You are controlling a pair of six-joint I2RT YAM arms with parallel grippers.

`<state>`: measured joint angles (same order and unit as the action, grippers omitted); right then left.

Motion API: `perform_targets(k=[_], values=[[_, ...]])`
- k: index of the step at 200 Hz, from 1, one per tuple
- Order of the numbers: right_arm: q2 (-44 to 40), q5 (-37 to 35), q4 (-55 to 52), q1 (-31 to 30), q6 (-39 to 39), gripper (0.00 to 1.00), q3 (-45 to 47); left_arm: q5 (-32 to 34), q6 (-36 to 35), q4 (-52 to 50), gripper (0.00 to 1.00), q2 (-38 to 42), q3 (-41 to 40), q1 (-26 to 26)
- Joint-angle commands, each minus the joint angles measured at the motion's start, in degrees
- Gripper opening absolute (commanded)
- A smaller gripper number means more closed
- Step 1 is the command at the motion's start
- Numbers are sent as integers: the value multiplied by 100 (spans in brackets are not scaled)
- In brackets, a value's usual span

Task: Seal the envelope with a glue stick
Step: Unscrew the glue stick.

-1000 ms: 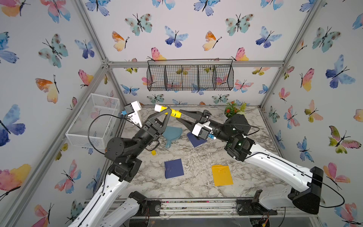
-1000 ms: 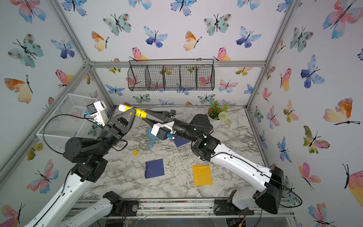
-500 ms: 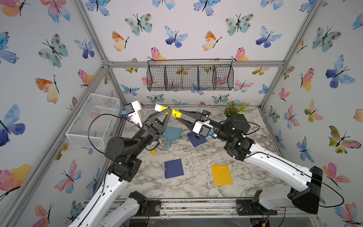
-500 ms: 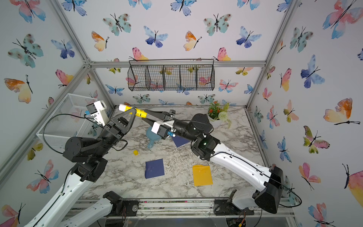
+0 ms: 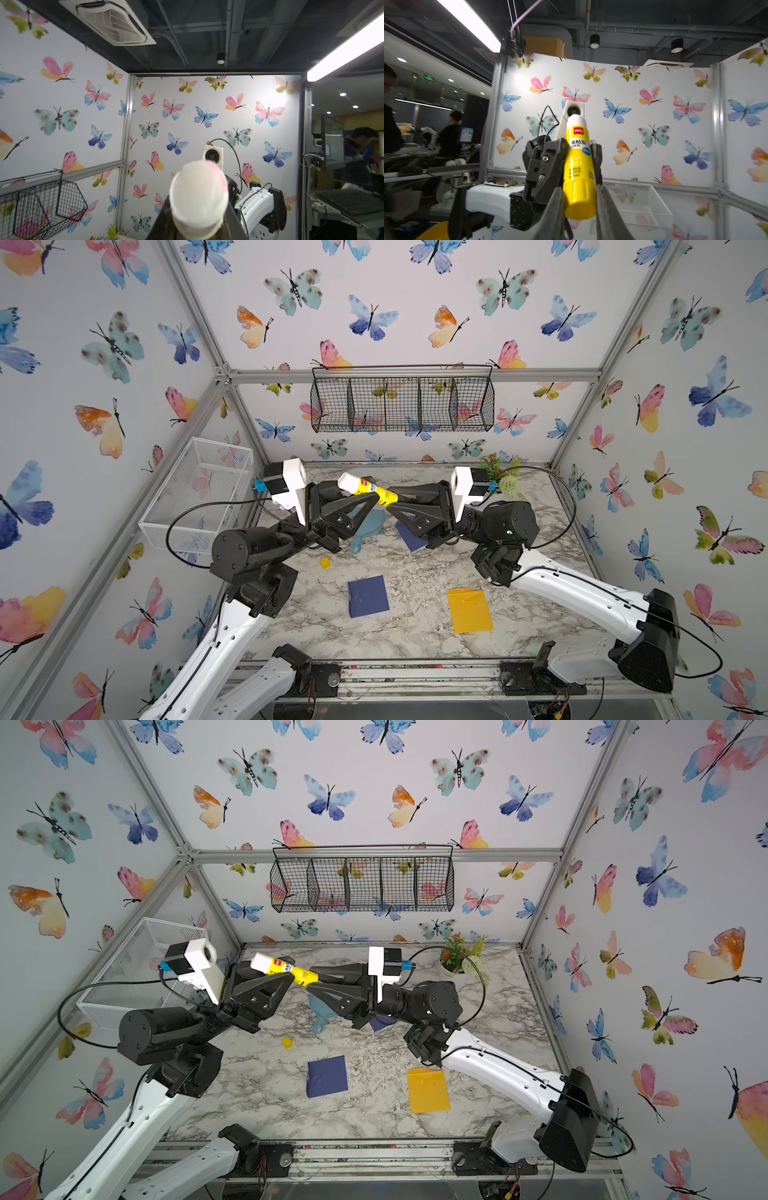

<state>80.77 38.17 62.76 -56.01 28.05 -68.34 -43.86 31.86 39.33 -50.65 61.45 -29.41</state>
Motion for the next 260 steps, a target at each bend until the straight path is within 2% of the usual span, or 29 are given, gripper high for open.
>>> perform_targets(k=[1, 17, 32, 61, 78, 100, 145, 180, 199, 218, 238, 260], values=[[345, 1428, 1928, -68, 2387, 11, 132, -1694, -365, 1300, 0, -231, 461, -13], [354, 1677, 2133, -64, 2558, 10, 165, -2073, -382, 1297, 0, -411, 794, -30], [209, 1603, 1979, -64, 2274, 11, 275, -2099, -453, 1173, 0, -463, 941, -39], [-305, 1105, 691, -67, 684, 17, 475, -1615, -921, 591, 0, -221, 789, -38], [-681, 681, -387, -68, -420, 31, 527, -1374, -975, 572, 0, -49, 587, -39], [-996, 268, -1144, -63, -1547, 40, 565, -996, -956, 446, 0, 17, 482, -38], [-1350, -203, -2292, -68, -3151, 42, 335, 154, -588, 158, 0, -7, 150, -36], [-1446, -679, -2786, -68, -3937, 42, 318, 942, -117, 284, 0, 75, -326, -36], [-1441, -870, -2830, -65, -4121, 42, 397, 1052, 192, 722, 0, 13, -597, -39], [-1415, -949, -2899, -60, -4265, 42, 402, 1095, 397, 734, 0, -101, -603, -38], [-1371, -987, -2990, -68, -4367, 43, 343, 1268, 561, 550, 0, -147, -585, -39], [-1362, -1009, -3033, -67, -4427, 43, 334, 1560, 508, -144, 0, -142, -437, -39]])
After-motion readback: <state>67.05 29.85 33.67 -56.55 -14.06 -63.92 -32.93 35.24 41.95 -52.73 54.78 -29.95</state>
